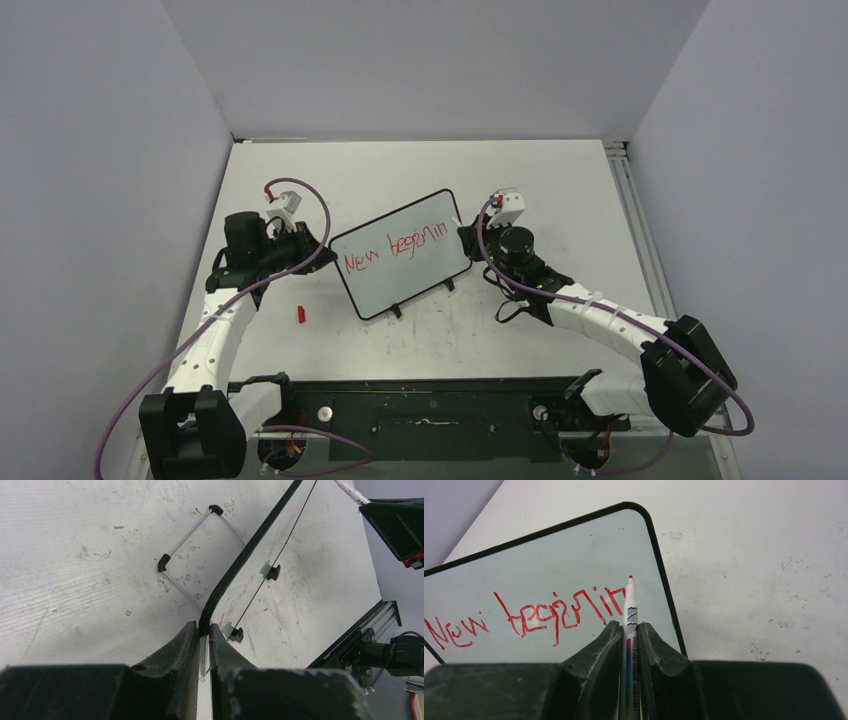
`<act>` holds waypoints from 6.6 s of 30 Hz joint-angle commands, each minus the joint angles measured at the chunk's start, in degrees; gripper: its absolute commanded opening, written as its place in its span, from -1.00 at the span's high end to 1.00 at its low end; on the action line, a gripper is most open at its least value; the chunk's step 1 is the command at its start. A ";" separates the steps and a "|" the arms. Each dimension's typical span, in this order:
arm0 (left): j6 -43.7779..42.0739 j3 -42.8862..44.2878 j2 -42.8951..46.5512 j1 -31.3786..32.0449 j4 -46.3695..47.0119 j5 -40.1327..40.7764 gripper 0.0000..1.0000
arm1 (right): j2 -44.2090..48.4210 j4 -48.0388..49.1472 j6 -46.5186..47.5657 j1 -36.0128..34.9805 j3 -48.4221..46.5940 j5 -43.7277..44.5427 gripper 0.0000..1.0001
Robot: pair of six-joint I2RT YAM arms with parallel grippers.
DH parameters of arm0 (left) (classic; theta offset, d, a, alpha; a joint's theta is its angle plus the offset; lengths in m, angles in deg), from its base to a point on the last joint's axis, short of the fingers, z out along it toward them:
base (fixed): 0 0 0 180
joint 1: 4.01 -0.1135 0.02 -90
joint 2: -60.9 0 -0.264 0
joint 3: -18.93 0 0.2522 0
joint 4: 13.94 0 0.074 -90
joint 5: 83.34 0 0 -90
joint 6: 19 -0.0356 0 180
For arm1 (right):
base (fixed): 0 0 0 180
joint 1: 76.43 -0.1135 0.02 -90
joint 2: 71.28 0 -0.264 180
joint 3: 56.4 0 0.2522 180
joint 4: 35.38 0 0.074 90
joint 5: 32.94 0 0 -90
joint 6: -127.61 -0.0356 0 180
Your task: Write a sentence on the whiteboard
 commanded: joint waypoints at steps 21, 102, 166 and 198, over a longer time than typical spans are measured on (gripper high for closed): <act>-0.57 0.69 0.79 -0.02 1.19 0.34 1.00 | -5.13 4.48 0.54 0.38 -1.83 0.30 0.89; -0.48 0.54 1.23 -0.03 1.17 0.24 1.00 | -4.90 3.12 0.77 -2.14 -0.97 5.19 0.89; -0.42 0.54 1.24 -0.02 1.24 0.18 1.00 | -3.86 0.94 0.85 -3.63 -4.30 10.56 0.89; -0.40 0.62 0.93 -0.02 1.24 0.00 1.00 | -7.52 3.63 2.84 -3.22 -5.42 9.43 0.89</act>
